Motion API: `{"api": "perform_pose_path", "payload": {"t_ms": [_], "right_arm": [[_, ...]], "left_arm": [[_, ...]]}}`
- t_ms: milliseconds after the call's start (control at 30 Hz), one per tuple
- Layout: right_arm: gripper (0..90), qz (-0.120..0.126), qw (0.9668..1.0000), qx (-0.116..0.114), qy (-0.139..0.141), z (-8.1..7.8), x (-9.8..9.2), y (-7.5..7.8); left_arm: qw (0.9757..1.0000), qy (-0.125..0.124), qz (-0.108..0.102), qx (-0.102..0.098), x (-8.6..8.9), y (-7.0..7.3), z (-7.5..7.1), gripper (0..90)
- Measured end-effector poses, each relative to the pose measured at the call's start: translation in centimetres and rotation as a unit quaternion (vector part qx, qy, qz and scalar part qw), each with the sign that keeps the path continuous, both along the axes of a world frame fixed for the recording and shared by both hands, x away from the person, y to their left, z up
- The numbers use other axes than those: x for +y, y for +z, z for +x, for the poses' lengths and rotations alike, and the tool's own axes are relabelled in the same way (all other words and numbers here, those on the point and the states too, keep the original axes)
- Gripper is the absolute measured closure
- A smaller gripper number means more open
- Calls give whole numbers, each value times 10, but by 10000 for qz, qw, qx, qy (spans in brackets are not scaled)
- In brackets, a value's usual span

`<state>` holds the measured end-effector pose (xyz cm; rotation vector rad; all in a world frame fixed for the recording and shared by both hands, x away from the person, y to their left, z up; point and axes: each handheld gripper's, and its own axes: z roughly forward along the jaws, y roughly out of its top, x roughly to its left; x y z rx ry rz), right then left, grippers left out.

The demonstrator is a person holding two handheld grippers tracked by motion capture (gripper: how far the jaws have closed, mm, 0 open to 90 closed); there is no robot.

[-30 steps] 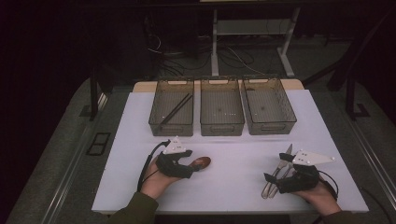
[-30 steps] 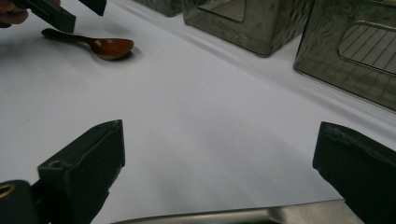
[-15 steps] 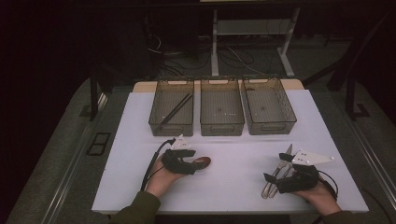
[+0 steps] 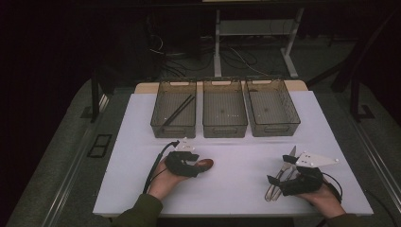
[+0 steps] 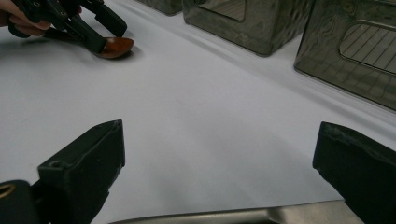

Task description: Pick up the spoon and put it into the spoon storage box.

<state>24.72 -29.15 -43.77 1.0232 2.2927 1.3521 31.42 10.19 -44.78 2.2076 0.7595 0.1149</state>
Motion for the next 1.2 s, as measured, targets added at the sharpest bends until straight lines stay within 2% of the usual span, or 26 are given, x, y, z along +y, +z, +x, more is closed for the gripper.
{"api": "perform_pose_path", "payload": {"t_ms": [133,467,800,1200], "right_arm": [[19,-3,10000,-14,-4,0,0,0],[18,0,10000,-16,-3,0,0,0],[18,7,10000,-21,-12,0,-1,0],[19,14,10000,-15,-17,0,-1,1]], "left_arm": [[9999,-81,93,-11,0,0,1,440],[9998,-141,144,4,-1,1,0,481],[9992,-314,247,31,-5,3,-4,572],[9972,-577,472,15,-11,6,-7,666]]}}
